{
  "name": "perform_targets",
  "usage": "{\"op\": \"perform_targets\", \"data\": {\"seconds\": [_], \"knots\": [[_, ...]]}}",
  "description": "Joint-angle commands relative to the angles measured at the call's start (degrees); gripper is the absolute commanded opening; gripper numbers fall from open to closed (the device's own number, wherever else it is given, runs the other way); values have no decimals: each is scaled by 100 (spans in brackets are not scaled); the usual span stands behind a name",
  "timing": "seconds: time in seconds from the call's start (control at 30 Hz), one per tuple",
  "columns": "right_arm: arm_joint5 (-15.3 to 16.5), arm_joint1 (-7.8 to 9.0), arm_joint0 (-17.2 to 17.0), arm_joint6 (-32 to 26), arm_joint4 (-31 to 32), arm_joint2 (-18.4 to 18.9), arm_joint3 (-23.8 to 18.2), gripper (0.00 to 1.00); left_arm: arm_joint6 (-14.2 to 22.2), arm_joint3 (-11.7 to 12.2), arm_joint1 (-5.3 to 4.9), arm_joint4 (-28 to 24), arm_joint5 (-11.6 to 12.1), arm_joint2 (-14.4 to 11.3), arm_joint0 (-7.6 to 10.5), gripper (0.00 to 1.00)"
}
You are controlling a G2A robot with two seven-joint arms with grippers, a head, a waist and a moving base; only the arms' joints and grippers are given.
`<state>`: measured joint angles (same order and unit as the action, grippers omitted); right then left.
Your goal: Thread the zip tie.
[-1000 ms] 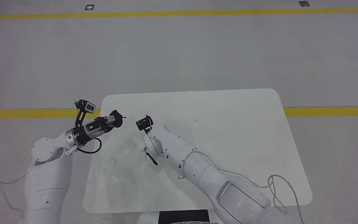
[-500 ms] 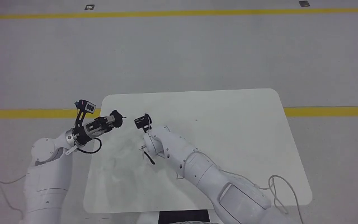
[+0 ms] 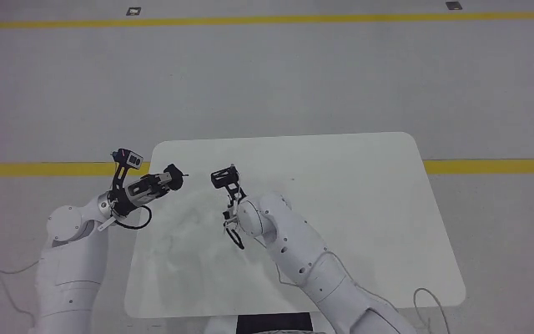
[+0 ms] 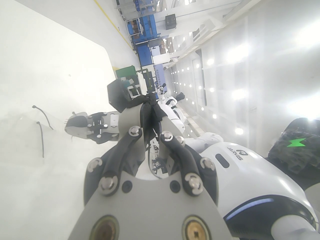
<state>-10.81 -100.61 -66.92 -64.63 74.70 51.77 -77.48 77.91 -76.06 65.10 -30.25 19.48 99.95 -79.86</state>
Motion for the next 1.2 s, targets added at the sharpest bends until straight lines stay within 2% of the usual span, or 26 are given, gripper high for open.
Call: {"op": "perform_targets", "data": {"seconds": [0.0,0.13,0.27,0.67,0.73,0.77,0.87,0.9,0.97,1.07,1.17], "knots": [[316,69,-213,52,-171,180,-320,0,0,0,0,0,0,0,0,0],[939,175,-430,183,-522,470,-607,0,0,0,0,0,0,0,0,0],[1491,230,-440,279,-940,574,-711,0,0,0,0,0,0,0,0,0],[1528,233,-435,280,-978,582,-706,0,0,0,0,0,0,0,0,0],[1601,257,-518,541,-1049,647,-710,0,-87,-2,2,-2,-34,-18,-7,0],[1758,288,-592,735,-1090,718,-771,0,-144,24,2,-61,-183,-75,-30,0],[2257,384,-782,1124,-1160,951,-945,0,13,263,-24,-377,-621,-92,20,0],[2571,422,-854,1283,-1285,1031,-1026,0,152,416,-37,-546,-799,-94,57,0],[3000,482,-934,1496,-1462,1185,-1074,0,173,588,-59,-767,-1042,-169,111,0],[3029,573,-906,1749,-1745,1088,-1159,0,173,778,-127,-1125,-1409,-394,151,0],[3029,709,-741,2051,-2022,854,-1094,0,173,937,-227,-1384,-1625,-651,198,0]]}}
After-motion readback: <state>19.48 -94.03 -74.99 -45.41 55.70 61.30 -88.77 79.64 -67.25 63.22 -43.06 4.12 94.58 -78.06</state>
